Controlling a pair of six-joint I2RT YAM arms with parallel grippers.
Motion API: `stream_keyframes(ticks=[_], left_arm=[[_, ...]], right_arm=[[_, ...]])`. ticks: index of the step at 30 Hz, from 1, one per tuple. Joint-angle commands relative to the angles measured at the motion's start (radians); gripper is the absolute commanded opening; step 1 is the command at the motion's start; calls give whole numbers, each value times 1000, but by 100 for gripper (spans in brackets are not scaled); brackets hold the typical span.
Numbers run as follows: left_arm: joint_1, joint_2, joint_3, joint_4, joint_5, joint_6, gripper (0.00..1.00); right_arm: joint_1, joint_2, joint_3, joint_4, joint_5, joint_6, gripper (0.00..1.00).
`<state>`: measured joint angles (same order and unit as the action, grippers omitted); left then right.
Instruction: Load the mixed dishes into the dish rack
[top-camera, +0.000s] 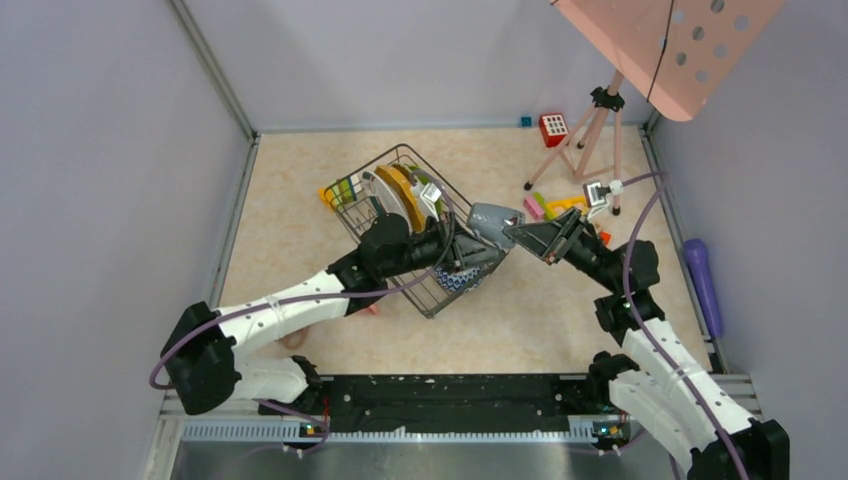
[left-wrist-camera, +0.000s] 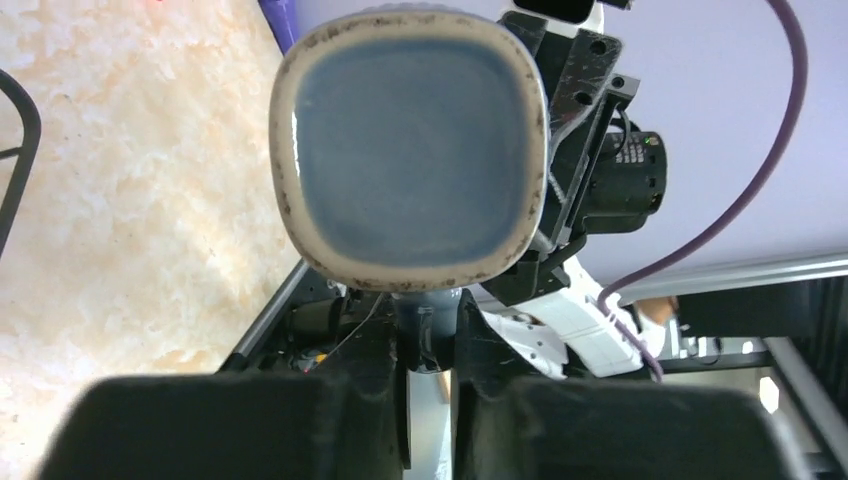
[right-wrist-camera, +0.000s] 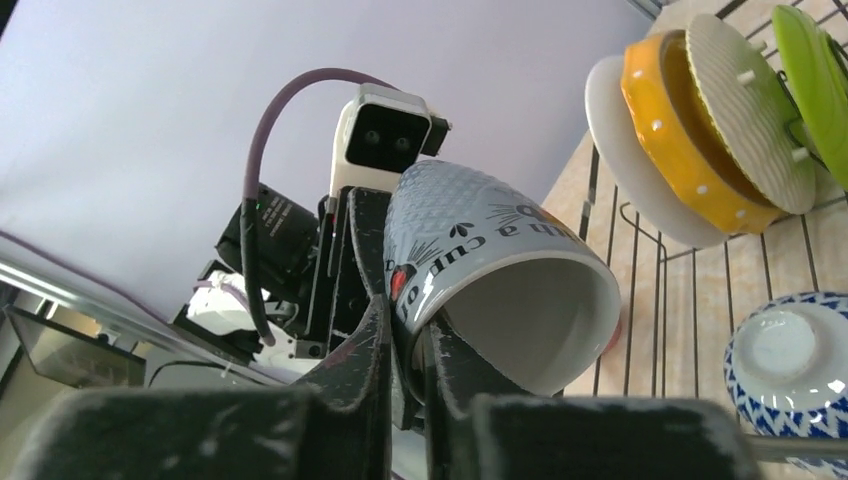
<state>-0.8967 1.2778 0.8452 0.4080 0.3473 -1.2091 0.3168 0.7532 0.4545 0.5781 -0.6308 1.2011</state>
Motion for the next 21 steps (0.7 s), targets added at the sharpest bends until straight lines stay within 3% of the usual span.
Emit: stream_keyframes(ticks=[1,3,6,9,12,16,21], left_arm=[[-7,-36,71,-102,-124,233,0],[-7,-73,93,-256,-210,345,0],[-7,-123,120,-446,-365,544,0],[-7,-144,137,-579,-499,741,0],[-8,-136,125,-603,-568,930,0],[-8,-82,116,-603,-585,1159,0],[3,-7,116,-576,-570,1310,0]], right_arm=[[17,-32,49,-70,-25,-48,24],[17,-41,109,-231,15,-136,56],[15,-47,213,-511,125,-304,75],[15,-47,276,-692,235,-428,78],[16,-49,279,-726,276,-479,78],[13,-26,288,-741,280,-511,78],[9,-6,337,-808,293,-568,78]])
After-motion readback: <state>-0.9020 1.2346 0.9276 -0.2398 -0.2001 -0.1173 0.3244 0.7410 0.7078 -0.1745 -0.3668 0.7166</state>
